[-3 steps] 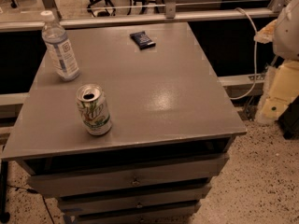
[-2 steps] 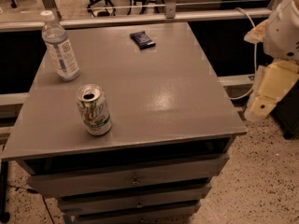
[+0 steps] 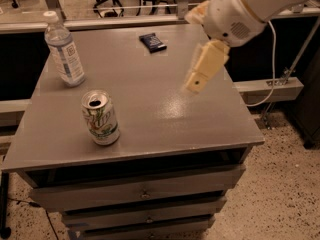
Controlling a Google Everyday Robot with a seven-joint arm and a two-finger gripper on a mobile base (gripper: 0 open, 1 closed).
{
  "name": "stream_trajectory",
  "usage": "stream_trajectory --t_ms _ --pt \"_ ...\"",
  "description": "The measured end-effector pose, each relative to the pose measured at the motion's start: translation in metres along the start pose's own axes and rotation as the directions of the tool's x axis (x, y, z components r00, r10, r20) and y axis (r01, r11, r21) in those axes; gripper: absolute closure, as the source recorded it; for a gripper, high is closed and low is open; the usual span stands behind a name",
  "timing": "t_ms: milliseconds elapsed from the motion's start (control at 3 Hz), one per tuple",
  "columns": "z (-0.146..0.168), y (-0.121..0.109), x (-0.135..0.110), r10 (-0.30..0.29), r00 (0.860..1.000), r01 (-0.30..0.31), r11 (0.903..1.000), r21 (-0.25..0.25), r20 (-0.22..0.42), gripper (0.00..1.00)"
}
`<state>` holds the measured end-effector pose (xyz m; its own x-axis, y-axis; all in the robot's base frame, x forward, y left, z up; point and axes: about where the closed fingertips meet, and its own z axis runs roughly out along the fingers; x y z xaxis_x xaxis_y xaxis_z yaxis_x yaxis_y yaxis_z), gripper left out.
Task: Pick blue plastic bottle
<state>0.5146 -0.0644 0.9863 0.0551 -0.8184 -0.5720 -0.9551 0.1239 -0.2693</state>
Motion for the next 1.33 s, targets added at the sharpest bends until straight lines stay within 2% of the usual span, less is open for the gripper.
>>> stream_trajectory --t_ms 333,667,1000,1333 --pt "0.025 -0.028 -0.086 -0.077 0.974 0.072 0.9969 0.033 0.215 0.0" --pt "0.025 -0.027 -0.085 -0.077 0.974 0.072 0.9969 0.031 0.212 0.0" --pt "0.04 -0.037 -0.095 -0.066 0.962 0.055 0.9973 0.048 0.266 0.0" --pt "0.069 -0.059 -0.116 -0.041 0.928 0.012 0.9969 0.078 0.371 0.0"
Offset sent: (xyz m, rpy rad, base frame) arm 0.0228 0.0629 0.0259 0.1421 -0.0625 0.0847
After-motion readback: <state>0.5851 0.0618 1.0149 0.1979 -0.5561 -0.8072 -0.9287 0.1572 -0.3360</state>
